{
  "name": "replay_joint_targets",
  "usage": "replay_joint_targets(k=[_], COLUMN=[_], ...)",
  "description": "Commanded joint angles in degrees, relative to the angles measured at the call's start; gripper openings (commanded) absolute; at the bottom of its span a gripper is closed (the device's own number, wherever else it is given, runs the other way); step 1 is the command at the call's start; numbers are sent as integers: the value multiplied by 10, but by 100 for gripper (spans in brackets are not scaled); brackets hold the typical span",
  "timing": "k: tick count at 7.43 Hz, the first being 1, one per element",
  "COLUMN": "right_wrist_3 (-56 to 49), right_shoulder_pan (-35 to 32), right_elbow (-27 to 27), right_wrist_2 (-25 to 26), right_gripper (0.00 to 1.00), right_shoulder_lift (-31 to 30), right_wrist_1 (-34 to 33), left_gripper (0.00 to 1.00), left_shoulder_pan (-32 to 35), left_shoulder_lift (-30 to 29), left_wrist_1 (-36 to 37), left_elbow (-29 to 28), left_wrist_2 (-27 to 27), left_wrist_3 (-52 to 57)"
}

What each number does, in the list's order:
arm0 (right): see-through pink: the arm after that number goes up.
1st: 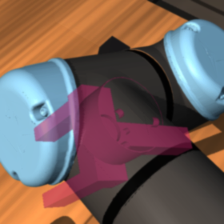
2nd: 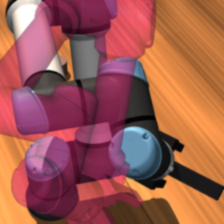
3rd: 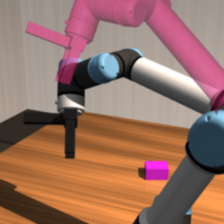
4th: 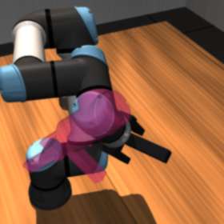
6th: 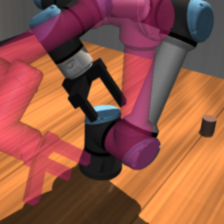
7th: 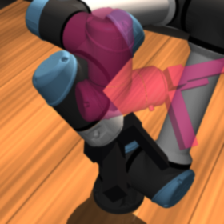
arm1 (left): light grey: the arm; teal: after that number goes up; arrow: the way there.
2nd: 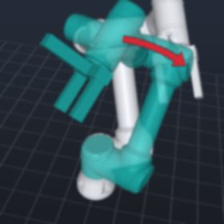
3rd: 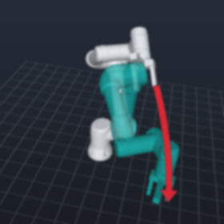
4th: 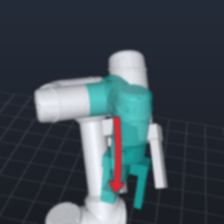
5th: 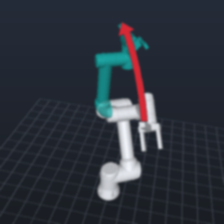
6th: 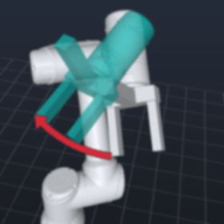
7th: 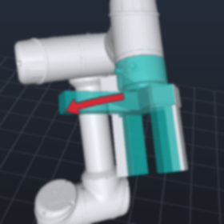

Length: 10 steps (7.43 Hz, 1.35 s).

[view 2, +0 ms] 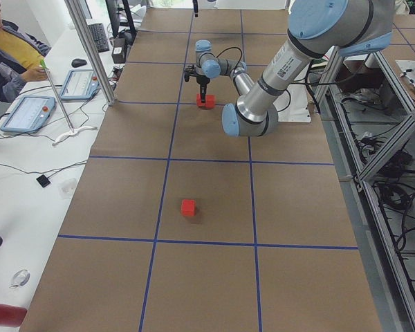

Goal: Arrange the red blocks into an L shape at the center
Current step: 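Lower the cube against the placed cube's far side and adjust it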

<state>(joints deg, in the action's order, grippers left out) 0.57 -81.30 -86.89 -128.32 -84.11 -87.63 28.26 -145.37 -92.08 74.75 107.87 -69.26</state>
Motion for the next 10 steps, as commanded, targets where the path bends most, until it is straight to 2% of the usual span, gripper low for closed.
replay_joint_targets(k=[1, 5, 10], right_wrist_3=[0, 0, 0], right_shoulder_pan=[0, 0, 0], right_elbow=[0, 0, 0], right_wrist_2=[0, 0, 0], right_gripper=[100, 100, 100], right_shoulder_lift=[0, 0, 1], right_wrist_1=[0, 1, 1], left_gripper=[38, 39, 45], left_shoulder_pan=[0, 0, -2], left_shoulder_lift=[1, 4, 4], left_wrist_1=[0, -1, -4], left_elbow=[0, 0, 2], left_wrist_2=[2, 2, 2], left_wrist_3=[-4, -4, -3])
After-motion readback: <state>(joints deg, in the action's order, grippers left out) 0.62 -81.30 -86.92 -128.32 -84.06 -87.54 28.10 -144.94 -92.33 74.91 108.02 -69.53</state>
